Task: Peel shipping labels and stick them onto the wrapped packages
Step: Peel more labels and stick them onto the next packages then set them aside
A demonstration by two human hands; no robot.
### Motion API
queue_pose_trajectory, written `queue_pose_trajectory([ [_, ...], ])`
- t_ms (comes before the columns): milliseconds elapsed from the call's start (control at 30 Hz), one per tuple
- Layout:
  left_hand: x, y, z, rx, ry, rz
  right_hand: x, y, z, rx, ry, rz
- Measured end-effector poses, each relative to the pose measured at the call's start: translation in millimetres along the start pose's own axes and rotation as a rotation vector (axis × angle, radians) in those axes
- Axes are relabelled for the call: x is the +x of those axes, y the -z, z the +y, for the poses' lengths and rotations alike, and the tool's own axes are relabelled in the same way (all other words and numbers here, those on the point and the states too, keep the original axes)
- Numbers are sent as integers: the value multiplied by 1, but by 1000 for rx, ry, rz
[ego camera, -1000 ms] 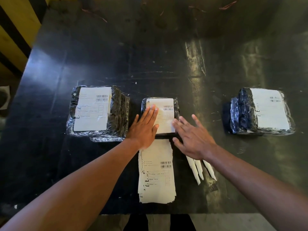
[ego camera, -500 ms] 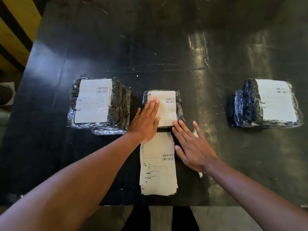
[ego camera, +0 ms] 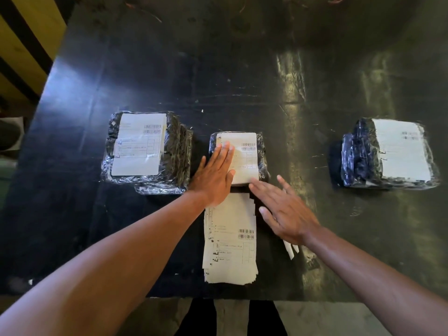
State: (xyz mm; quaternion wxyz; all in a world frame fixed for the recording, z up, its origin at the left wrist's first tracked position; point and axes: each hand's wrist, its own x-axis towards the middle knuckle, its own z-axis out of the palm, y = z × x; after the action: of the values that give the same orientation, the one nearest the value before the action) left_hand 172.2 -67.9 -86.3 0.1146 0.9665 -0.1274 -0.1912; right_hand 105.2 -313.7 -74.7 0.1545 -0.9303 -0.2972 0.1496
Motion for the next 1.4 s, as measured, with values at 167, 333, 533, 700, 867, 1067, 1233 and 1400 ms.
queue_pose_trajectory([
  [167,-6,0,7,61,-29,4,33,10,-10,-9,-74,143],
  [333,-43,-15,4,239,-221,10,46,-2,-8,23,-154,-19],
  [533,-69,-6,1,394,-227,-131,47,3,-8,36,-167,-75],
  [700,-67,6,3,316,-232,-187,48,3,-9,53,-180,-83],
  [867,-66,-1,15,204,-154,-156,49,2,-10,48,-181,-64],
  [1067,-79,0,26,84,-17,-133,48,1,-10,61,-177,-64],
  [1233,-53,15,44,-84,-25,145,48,3,-12,76,-180,-67],
  [1400,-44,17,30,-5,-20,66,52,7,-13,31,-201,-95],
])
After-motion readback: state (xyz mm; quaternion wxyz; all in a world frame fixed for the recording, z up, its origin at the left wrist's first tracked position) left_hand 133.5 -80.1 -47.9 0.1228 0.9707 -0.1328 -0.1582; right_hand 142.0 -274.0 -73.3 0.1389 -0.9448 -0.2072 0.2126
